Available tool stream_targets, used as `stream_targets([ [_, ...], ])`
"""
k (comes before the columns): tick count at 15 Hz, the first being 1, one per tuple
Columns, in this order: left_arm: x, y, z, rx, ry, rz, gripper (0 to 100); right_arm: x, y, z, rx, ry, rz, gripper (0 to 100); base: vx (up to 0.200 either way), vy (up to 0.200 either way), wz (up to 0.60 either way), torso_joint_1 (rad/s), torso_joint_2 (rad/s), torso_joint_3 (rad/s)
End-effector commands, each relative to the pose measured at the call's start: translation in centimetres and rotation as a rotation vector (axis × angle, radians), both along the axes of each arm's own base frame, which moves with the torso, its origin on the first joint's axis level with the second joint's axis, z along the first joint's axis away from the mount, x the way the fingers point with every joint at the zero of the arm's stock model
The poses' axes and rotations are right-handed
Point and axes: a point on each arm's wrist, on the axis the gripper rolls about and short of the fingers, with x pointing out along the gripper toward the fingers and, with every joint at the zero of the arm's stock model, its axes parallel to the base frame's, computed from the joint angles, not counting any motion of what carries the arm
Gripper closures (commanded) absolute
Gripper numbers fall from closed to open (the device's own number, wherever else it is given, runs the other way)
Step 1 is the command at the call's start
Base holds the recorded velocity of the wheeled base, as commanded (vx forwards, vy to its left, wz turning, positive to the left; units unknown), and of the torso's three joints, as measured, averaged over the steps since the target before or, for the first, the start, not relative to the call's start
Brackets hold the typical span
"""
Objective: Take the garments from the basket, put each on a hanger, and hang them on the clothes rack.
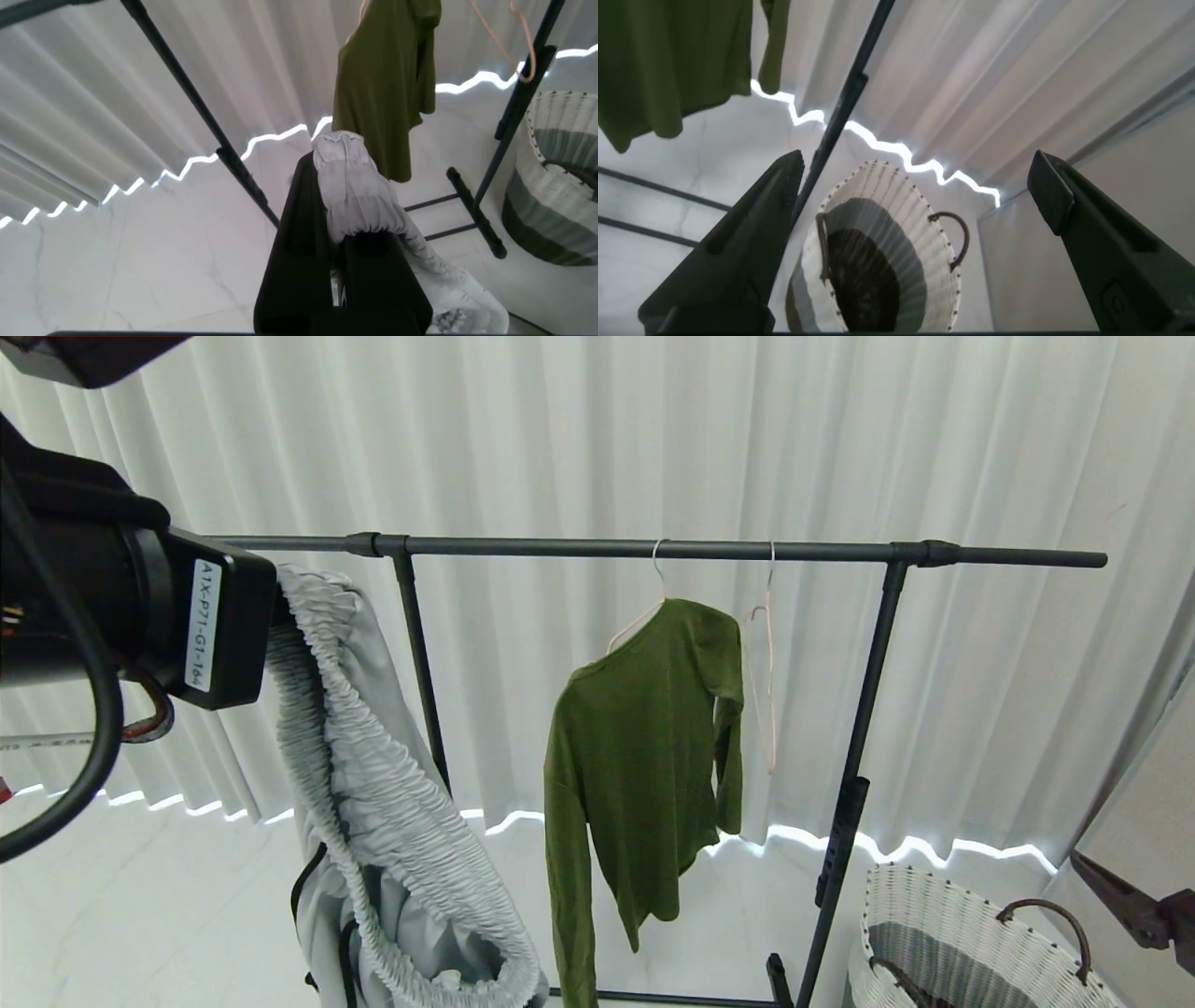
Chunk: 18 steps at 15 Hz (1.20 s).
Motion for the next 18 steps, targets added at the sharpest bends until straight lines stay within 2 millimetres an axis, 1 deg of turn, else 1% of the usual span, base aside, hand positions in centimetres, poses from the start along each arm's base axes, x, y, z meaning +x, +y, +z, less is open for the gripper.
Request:
stream_targets([
  [1, 0.0, 0.0, -0.1, 0.002, 0.002, 0.0, 100, 0.0, -0.1, 0.0, 0.0, -0.002, -0.006, 0, 0.0, 0.0, 0.0, 0.217, -0.52, -0.286],
  [4, 0.0, 0.0, -0.3, 0.003, 0.008, 0.001, 100, 0.1, -0.3, 0.0, 0.014, -0.001, -0.023, 0, 0.0, 0.0, 0.0, 0.241, -0.53, -0.285],
  [6, -0.1, 0.0, -0.3, 0.001, 0.005, -0.004, 100, 0.1, -0.3, -0.1, 0.097, 0.006, -0.042, 0, 0.0, 0.0, 0.0, 0.212, -0.44, -0.239],
  [8, -0.4, 0.2, -0.6, 0.009, 0.012, -0.006, 100, 0.1, -0.4, -0.1, 0.137, 0.009, -0.058, 0, 0.0, 0.0, 0.0, 0.068, -0.15, -0.088],
  [11, -0.7, 0.6, -1.3, 0.024, 0.027, -0.001, 100, 0.2, -0.3, -0.1, 0.144, 0.02, -0.022, 0, 0.0, 0.0, 0.0, 0.009, -0.02, -0.009],
  [18, -0.7, 0.6, -1.4, 0.025, 0.028, -0.003, 100, 0.5, -0.2, -0.3, 0.141, 0.037, -0.022, 0, 0.0, 0.2, 0.0, 0.004, 0.0, 0.002],
])
